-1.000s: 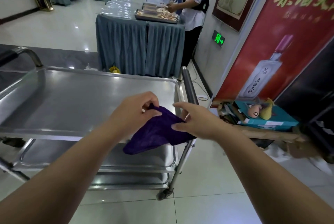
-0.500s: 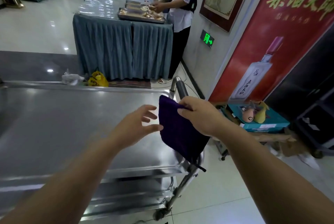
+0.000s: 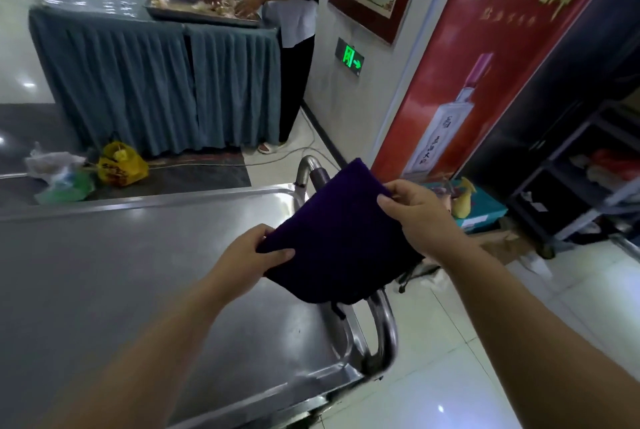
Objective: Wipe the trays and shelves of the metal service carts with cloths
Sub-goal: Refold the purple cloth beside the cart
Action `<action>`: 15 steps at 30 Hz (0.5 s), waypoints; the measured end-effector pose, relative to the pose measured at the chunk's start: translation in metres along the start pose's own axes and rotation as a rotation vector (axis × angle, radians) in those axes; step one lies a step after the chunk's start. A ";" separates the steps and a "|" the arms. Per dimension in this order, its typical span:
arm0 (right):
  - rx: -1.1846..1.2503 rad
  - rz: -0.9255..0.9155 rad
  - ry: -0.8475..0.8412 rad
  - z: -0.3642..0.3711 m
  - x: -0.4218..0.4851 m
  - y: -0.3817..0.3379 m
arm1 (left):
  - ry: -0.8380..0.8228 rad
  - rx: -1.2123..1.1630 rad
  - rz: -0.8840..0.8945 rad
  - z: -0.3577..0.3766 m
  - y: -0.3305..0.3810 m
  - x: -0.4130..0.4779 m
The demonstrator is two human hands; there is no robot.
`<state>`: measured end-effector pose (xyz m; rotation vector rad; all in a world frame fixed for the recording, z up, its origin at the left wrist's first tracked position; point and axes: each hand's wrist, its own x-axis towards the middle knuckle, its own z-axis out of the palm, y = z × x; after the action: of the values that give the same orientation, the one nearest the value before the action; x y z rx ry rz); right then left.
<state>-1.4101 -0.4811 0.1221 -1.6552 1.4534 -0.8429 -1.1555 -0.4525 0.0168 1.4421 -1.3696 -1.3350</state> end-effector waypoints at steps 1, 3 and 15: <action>-0.049 0.029 0.035 -0.001 0.003 0.009 | 0.007 -0.024 -0.004 -0.001 0.001 0.005; -0.110 0.098 0.097 -0.005 0.010 0.026 | 0.029 -0.055 -0.005 -0.002 0.006 0.018; -0.203 0.244 0.174 -0.013 0.082 0.096 | 0.204 0.050 0.003 0.012 0.011 0.096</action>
<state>-1.4577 -0.5697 0.0443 -1.5361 1.8720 -0.7354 -1.1799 -0.5463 0.0067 1.5623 -1.2783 -1.1247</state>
